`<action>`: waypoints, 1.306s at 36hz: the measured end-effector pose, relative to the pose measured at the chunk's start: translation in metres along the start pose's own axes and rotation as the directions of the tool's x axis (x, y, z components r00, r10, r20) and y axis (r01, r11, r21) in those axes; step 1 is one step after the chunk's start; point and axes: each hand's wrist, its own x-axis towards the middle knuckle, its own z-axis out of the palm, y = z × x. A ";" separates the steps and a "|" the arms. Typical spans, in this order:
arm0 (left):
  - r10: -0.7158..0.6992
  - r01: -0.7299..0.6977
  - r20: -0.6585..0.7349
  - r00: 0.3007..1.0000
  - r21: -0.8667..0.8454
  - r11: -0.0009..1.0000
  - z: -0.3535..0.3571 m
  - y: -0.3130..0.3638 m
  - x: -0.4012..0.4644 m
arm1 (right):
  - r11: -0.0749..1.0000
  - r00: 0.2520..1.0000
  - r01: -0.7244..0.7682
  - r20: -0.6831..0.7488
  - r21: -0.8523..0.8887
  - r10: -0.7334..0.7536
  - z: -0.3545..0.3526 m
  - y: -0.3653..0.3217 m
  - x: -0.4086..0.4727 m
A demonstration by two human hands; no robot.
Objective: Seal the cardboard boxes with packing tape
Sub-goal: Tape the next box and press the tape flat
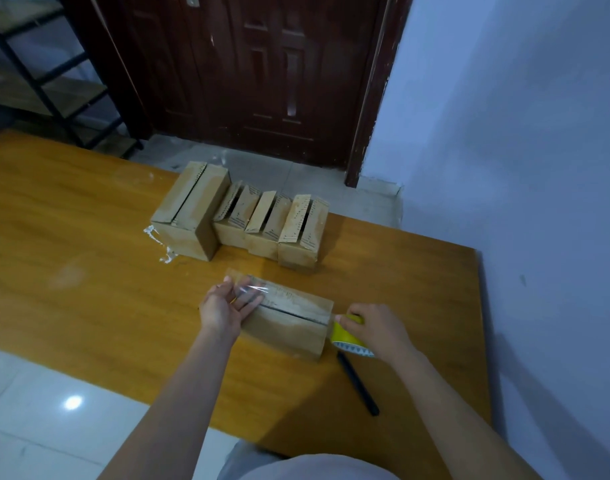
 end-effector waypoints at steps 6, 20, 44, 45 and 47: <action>0.016 -0.015 0.046 0.999 -0.019 1.000 0.000 -0.001 -0.002 | 1.000 0.999 -0.015 0.048 -0.012 0.016 0.005 -0.003 0.009; 0.289 -0.248 -0.115 0.951 0.277 0.928 -0.003 0.003 -0.010 | 0.996 0.998 -0.052 0.015 -0.071 0.053 0.015 -0.006 0.010; 0.046 0.124 -0.252 0.967 0.616 0.778 -0.029 0.004 0.031 | 0.997 0.997 -0.073 0.038 -0.035 0.074 0.024 -0.009 0.016; -0.013 0.163 -0.256 0.967 0.577 0.801 -0.028 0.005 0.031 | 0.997 0.996 -0.073 0.042 -0.036 0.074 0.023 -0.009 0.016; -0.119 0.225 -0.223 0.968 0.547 0.806 -0.026 0.005 0.027 | 0.996 0.996 -0.077 0.044 -0.033 0.078 0.024 -0.010 0.018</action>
